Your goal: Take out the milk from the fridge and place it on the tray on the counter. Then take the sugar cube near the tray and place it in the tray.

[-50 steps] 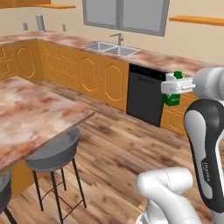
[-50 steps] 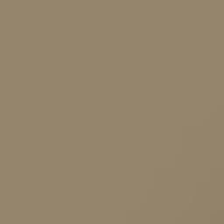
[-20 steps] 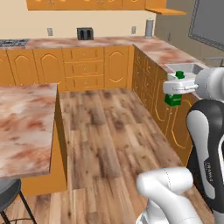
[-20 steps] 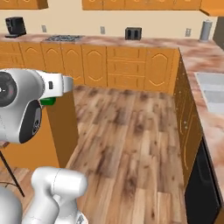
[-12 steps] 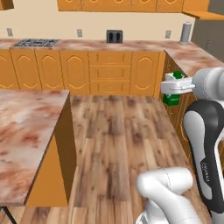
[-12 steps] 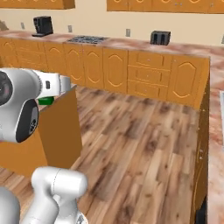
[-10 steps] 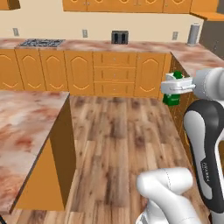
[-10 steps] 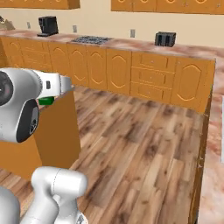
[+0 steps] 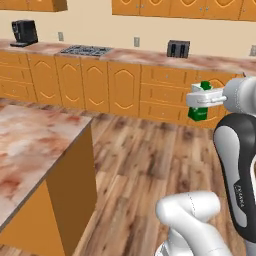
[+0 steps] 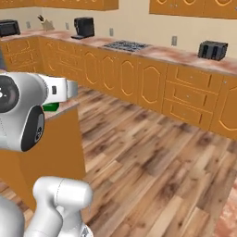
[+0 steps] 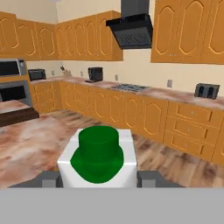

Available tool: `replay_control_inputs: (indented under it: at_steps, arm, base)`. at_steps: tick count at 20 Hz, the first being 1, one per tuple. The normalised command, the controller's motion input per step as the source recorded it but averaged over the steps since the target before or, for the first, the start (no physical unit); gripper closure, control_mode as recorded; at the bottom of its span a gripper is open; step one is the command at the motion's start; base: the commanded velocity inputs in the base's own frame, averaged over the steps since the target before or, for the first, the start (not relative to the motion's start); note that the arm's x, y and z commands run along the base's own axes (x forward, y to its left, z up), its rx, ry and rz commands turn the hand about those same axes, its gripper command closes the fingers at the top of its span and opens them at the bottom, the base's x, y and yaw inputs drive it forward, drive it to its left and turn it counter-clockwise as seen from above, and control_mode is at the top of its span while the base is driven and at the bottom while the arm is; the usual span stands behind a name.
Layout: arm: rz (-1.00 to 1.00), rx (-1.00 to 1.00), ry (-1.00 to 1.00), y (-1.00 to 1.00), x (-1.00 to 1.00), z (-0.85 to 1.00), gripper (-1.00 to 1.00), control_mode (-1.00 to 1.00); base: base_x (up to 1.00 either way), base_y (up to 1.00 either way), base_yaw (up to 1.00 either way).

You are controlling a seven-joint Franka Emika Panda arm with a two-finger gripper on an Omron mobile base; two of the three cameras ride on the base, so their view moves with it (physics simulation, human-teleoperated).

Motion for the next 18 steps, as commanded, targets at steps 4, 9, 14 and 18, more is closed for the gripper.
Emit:
replay_control_inputs:
  at_steps: [4, 9, 14, 18]
  arm:
    - [0.00, 0.00, 0.00, 0.00, 0.00, 0.00, 1.00, 1.00]
    - [0.00, 0.00, 0.00, 0.00, 0.00, 0.00, 1.00, 1.00]
    - [0.00, 0.00, 0.00, 0.00, 0.00, 0.00, 1.00, 1.00]
    - [0.00, 0.00, 0.00, 0.00, 0.00, 0.00, 1.00, 1.00]
  base:
    - [1.00, -0.01, 0.32]
    - [1.00, -0.27, 0.38]
    - [1.00, -0.58, 0.55]
    - [0.98, -0.97, 0.51]
